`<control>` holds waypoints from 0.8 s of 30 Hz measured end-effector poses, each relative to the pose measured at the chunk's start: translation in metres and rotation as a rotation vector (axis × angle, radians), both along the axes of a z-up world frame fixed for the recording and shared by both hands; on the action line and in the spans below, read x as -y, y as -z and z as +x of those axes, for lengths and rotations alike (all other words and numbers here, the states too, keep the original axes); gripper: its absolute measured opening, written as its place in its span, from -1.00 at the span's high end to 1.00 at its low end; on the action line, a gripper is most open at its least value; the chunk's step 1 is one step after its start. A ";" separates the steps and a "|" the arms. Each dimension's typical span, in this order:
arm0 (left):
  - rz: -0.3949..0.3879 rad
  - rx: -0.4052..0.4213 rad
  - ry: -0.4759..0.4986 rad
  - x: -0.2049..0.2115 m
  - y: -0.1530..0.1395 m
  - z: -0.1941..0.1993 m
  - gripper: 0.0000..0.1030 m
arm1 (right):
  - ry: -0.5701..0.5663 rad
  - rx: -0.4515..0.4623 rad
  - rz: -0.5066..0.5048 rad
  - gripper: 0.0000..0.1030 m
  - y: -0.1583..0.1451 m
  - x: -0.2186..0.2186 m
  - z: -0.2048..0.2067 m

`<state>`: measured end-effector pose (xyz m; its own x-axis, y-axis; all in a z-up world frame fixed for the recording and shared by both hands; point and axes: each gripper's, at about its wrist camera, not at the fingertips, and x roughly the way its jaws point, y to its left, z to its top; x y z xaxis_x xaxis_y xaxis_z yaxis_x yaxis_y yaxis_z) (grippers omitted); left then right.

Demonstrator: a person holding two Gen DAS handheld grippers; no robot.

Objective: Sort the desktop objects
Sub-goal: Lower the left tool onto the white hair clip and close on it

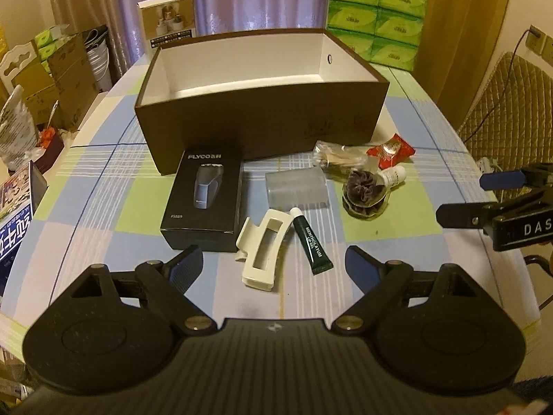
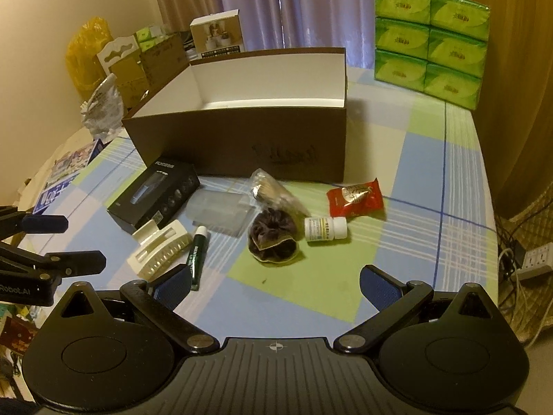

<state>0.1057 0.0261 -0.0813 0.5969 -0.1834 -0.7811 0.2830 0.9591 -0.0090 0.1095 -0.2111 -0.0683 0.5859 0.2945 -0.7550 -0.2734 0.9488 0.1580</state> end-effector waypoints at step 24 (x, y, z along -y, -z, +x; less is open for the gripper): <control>-0.004 -0.146 0.021 -0.004 0.078 0.050 0.49 | 0.049 -0.104 -0.003 -0.66 0.042 0.014 0.026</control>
<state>0.1560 0.0302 -0.1597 0.4729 -0.1981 -0.8585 0.2983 0.9529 -0.0556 0.1353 -0.2254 -0.1104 0.5183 0.2651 -0.8131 -0.2087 0.9612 0.1803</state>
